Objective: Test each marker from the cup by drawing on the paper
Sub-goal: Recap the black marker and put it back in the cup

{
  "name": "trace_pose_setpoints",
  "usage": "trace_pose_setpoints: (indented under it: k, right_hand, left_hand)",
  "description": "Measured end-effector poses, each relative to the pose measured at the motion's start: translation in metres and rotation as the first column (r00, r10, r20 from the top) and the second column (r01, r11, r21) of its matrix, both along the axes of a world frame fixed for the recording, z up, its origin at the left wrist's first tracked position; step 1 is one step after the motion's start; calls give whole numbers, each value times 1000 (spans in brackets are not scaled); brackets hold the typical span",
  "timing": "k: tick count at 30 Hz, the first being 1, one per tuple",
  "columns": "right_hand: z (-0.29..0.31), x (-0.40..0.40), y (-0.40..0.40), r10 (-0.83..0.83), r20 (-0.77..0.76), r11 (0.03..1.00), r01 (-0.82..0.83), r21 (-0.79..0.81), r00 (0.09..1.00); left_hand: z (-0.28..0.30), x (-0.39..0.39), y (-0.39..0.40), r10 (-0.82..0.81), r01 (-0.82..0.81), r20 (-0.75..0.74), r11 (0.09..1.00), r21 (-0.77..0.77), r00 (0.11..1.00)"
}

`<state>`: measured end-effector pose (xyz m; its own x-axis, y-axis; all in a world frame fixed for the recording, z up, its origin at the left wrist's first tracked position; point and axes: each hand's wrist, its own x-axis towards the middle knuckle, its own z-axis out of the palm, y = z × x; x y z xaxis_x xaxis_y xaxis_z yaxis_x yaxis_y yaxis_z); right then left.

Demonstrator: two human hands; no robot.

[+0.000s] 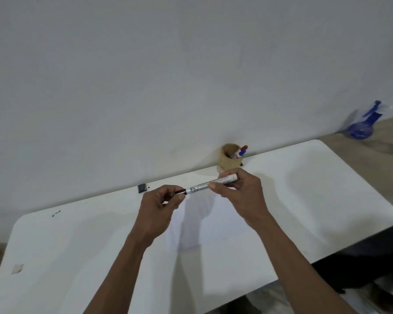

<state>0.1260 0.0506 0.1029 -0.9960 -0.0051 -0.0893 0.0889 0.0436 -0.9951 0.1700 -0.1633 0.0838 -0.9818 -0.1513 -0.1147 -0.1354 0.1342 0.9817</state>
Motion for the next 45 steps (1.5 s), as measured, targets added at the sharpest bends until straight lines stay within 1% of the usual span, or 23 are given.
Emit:
trace_pose_setpoints:
  k: [2, 3, 6, 8, 9, 13, 14, 16, 18, 20, 21, 22, 24, 28, 32, 36, 45]
  right_hand:
    - [7, -14, 19, 109, -65, 964, -89, 249, 992]
    - [10, -22, 27, 164, -69, 932, -131, 339, 984]
    - [15, -42, 43, 298, -40, 819, -234, 524, 954]
    - [13, -52, 46, 373, -85, 739, -240, 630, 924]
    - [12, -56, 46, 399, -111, 723, -238, 648, 910]
    - [5, -71, 53, 424, -186, 719, -205, 664, 886]
    - [5, -75, 57, 397, -213, 751, -183, 635, 893]
    - [9, -87, 68, 264, -273, 860, -98, 500, 925]
    - [11, -105, 81, 80, -355, 925, 63, 375, 932]
    - [10, -127, 91, -78, -391, 946, 192, 260, 917]
    - [9, -138, 94, -140, -382, 953, 229, 200, 913]
    - [8, -149, 94, -183, -371, 955, 254, 152, 910]
    - [3, -165, 92, -229, -362, 949, 290, 125, 904]
    - [-19, -182, 86, -212, -364, 941, 290, 176, 907]
    - [-46, -191, 86, -180, -366, 929, 281, 242, 913]
    - [-66, -196, 87, -116, -368, 911, 246, 331, 922]
    - [-74, -193, 81, -49, -286, 907, 162, 388, 957]
  left_hand:
    - [10, -14, 5, -45, 44, -20, 999, -13, 999]
    - [15, -22, 9, -71, 70, -38, 997, -22, 997]
    - [30, -47, 27, -151, 144, -75, 986, -86, 986]
    - [36, -64, 44, -166, 155, -93, 981, -116, 982]
    - [39, -73, 54, -163, 150, -99, 980, -131, 982]
    - [43, -101, 84, -122, 100, -111, 978, -182, 986]
    - [41, -106, 88, -109, 90, -103, 980, -178, 989]
    - [33, -116, 96, -78, 62, -82, 981, -183, 994]
    - [18, -126, 103, -17, 5, -50, 974, -227, 999]
    - [1, -137, 114, 61, -64, -18, 955, -291, 998]
    - [-8, -143, 120, 93, -88, 1, 945, -316, 996]
    - [-17, -150, 127, 116, -102, 21, 935, -341, 993]
    - [-32, -162, 140, 129, -97, 64, 925, -366, 990]
    - [-47, -181, 161, 143, -100, 109, 939, -328, 984]
    - [-53, -193, 168, 125, -101, 60, 948, -302, 990]
    - [-54, -195, 171, 127, -113, 36, 955, -273, 991]
    - [-69, -193, 166, 142, -131, 35, 966, -222, 989]
